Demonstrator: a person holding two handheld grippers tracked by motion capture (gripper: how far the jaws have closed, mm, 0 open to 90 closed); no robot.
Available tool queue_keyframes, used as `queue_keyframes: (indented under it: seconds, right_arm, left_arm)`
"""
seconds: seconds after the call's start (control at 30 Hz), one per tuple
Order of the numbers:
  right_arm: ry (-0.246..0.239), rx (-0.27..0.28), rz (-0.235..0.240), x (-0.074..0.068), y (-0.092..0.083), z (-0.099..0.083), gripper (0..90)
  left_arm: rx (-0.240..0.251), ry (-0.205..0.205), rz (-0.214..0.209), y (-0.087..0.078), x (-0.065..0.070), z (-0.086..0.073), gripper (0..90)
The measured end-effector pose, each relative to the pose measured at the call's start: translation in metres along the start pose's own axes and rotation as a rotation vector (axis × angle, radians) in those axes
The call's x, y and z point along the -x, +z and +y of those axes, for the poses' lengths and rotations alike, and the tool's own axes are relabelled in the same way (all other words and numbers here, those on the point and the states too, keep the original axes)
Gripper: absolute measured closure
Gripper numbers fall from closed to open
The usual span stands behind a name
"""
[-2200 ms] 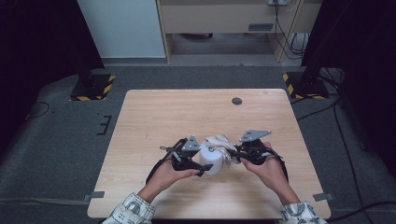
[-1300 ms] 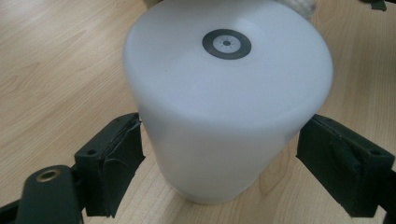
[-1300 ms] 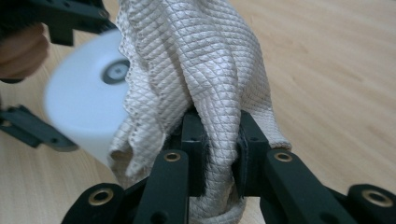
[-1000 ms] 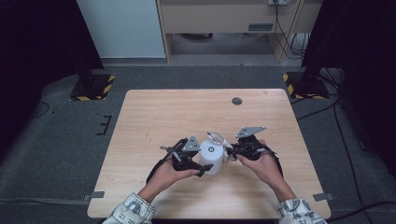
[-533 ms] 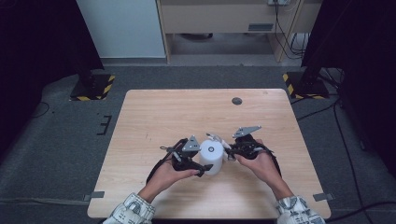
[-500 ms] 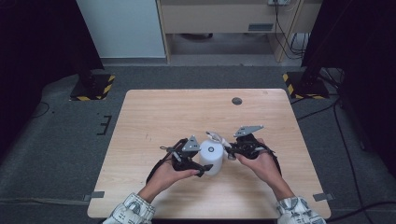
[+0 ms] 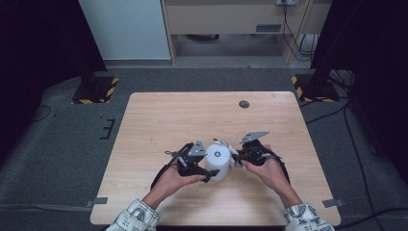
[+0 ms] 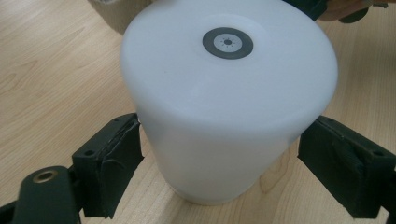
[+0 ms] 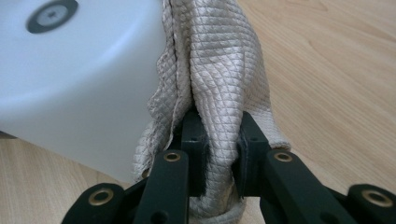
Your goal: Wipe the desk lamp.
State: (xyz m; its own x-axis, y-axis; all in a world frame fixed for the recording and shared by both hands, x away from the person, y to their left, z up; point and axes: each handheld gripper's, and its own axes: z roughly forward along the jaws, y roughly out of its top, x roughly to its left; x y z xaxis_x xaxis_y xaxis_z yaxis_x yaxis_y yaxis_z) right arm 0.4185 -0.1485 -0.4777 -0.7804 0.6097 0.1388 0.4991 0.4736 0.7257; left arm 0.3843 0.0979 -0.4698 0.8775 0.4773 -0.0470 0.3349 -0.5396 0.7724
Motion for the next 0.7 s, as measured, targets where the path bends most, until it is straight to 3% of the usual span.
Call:
queue_keyframes:
  seconds: [0.03,0.17,0.27,0.3,0.37,0.47,0.57,0.63,0.7]
  right_arm:
    - [-0.002,0.048,0.006,-0.003,-0.01,0.005,77.2]
    - [-0.014,0.083,0.004,-0.005,-0.018,0.009,77.2]
    - [-0.007,0.049,0.008,-0.003,-0.011,0.005,77.2]
    - [-0.007,-0.001,-0.002,-0.003,-0.001,-0.001,77.2]
    - [-0.017,-0.044,-0.017,-0.002,0.008,-0.005,77.2]
    - [-0.018,-0.053,-0.018,-0.003,0.009,-0.005,77.1]
    - [-0.017,-0.005,-0.019,-0.005,-0.001,-0.001,77.2]
    - [-0.014,0.048,-0.003,-0.008,-0.017,0.002,77.2]
    - [-0.016,0.056,-0.001,-0.011,-0.021,0.001,77.1]
  left_arm:
    - [-0.001,0.0,-0.002,0.0,-0.001,0.0,12.6]
    - [-0.003,0.001,0.001,0.0,0.0,0.0,12.5]
    - [-0.004,0.001,0.001,0.0,0.0,0.0,12.5]
    - [-0.005,0.001,0.001,0.0,0.0,0.0,12.5]
    - [-0.005,0.001,0.0,0.0,-0.001,0.0,12.5]
    - [-0.006,0.002,0.0,0.0,-0.001,0.0,12.5]
    - [-0.007,0.004,0.0,0.0,-0.001,0.0,12.5]
    - [-0.006,0.004,0.0,-0.001,-0.001,0.0,12.5]
    - [-0.005,0.004,-0.002,-0.001,-0.001,0.0,12.6]
